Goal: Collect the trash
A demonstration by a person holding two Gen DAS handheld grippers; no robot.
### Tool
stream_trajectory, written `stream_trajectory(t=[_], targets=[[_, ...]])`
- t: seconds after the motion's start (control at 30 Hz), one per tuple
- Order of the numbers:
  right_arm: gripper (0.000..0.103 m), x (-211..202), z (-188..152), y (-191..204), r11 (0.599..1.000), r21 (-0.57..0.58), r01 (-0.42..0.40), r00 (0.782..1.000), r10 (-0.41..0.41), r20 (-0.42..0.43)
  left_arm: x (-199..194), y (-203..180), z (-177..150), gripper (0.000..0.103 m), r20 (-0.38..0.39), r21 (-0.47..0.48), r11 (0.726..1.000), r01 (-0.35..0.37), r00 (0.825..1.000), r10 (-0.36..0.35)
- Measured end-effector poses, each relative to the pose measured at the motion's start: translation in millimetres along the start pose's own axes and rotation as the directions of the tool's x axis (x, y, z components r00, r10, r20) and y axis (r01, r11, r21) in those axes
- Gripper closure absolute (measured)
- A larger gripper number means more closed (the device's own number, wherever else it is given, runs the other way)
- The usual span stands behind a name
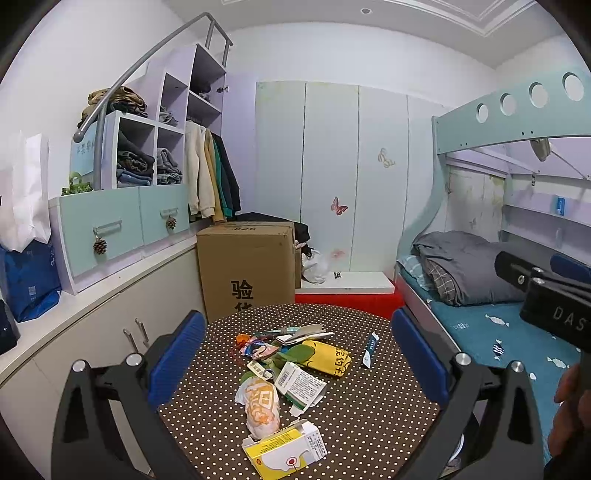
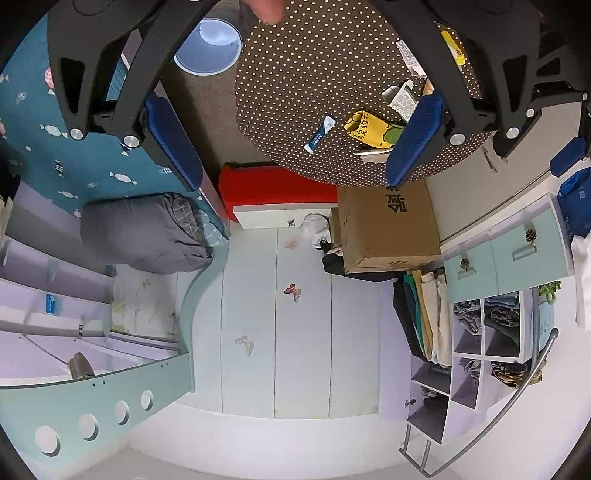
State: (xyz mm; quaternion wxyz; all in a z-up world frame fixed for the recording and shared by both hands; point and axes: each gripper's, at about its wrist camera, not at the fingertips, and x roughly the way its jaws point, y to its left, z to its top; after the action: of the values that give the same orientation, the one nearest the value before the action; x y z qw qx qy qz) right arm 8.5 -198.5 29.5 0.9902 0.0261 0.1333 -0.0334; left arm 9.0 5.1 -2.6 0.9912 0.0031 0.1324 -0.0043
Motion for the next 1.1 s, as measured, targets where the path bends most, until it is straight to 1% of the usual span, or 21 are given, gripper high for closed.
stream_trajectory(t=[0.13, 0.7, 0.83, 0.9, 0.97, 1.1], targets=[[0.006, 3, 0, 4, 1.000, -0.006, -0.001, 1.000, 0.001, -0.006, 4, -3, -1, 0.004, -0.008, 0.002, 1.000, -0.002, 1.000, 0.002], [0.006, 12, -6, 7, 1.000, -0.013, -0.002, 1.000, 0.002, -0.031, 14, 7, -9, 0.004, -0.029, -0.008, 1.000, -0.006, 1.000, 0.005], [0.006, 23, -13, 12, 1.000, -0.018, -0.021, 0.997, 0.020, -0.071, 20, 14, -17, 0.004, -0.049, -0.013, 1.000, -0.021, 0.999, 0.021], [0.006, 30, -19, 15, 0.999, -0.022, -0.047, 0.994, 0.045, -0.100, 24, 20, -25, 0.004, -0.070, -0.014, 0.999, -0.037, 0.997, 0.036], [0.006, 39, -28, 20, 0.996, -0.022, -0.081, 0.988, 0.078, -0.134, 29, 28, -34, 0.004, -0.095, -0.018, 0.998, -0.056, 0.994, 0.054], [0.006, 60, -50, 33, 0.989, -0.029, -0.144, 0.965, 0.134, -0.223, 40, 48, -52, 0.004, -0.148, -0.031, 0.995, -0.099, 0.985, 0.094]])
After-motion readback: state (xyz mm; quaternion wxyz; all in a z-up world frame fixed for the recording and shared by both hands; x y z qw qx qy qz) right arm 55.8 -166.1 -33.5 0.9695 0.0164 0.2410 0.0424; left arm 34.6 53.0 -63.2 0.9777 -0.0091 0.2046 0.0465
